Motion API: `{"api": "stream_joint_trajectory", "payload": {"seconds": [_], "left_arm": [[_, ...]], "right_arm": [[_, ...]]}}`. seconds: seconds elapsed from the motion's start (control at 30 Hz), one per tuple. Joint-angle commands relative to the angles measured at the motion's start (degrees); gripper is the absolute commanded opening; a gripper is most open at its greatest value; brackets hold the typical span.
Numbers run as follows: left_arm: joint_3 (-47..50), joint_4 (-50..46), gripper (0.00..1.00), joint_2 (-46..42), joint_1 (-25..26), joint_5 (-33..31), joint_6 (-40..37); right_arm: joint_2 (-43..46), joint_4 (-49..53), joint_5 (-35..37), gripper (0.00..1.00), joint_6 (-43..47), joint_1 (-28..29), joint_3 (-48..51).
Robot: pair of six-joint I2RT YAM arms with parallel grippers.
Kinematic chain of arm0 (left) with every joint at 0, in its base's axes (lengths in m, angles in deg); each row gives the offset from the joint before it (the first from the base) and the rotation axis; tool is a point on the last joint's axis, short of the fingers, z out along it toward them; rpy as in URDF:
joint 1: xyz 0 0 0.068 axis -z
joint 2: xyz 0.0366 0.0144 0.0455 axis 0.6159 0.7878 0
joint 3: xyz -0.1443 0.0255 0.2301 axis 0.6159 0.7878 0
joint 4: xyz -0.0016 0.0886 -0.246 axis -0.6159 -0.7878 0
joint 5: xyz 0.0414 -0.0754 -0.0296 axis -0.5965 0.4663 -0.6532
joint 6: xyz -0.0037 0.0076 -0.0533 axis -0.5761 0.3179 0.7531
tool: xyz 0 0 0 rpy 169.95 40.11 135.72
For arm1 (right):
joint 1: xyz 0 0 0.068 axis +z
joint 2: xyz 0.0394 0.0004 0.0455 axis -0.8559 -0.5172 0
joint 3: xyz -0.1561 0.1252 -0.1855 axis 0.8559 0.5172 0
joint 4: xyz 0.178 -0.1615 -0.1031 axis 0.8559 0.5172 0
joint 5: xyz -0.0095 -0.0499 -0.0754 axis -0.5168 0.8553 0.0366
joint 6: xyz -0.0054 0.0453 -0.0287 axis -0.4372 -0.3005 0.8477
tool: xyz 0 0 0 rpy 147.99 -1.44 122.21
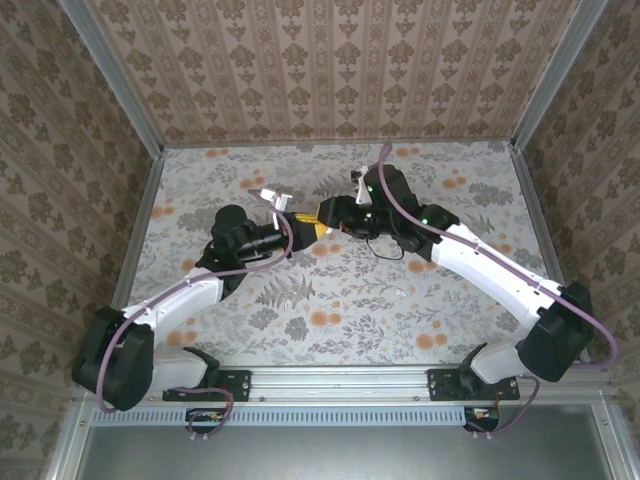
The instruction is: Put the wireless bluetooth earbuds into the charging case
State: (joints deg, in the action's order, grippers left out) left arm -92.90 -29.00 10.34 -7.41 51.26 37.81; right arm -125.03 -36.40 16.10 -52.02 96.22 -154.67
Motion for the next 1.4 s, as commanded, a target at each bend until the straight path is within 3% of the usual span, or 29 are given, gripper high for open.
{"api": "stream_joint_trajectory", "payload": {"seconds": [0.0, 0.4, 0.73, 1.13, 1.37], "left_arm": [[0.05, -3.75, 0.00, -3.54, -2.43, -1.40, -0.74], [1.24, -5.12, 0.00, -8.29, -3.34, 1.21, -1.30], [2.46, -2.68, 0.00, -9.07, -3.36, 3.81, -1.25], [4.47, -2.65, 0.00, -12.26, -3.41, 4.02, -3.17], [7.63, -4.39, 0.00, -15.42, -4.16, 0.91, -4.34]], "right_arm": [[5.17, -3.23, -1.96, 0.51, 0.73, -1.50, 3.41], [-1.73, -6.00, -7.80, 0.52, 2.45, 0.94, 0.26], [-5.21, -1.87, -4.04, 0.51, 2.54, -0.41, -2.70], [-6.07, -2.61, -4.31, 0.51, 0.14, -3.42, -1.18], [-3.15, -2.97, -5.66, 0.52, 1.87, -3.72, 0.33]]}}
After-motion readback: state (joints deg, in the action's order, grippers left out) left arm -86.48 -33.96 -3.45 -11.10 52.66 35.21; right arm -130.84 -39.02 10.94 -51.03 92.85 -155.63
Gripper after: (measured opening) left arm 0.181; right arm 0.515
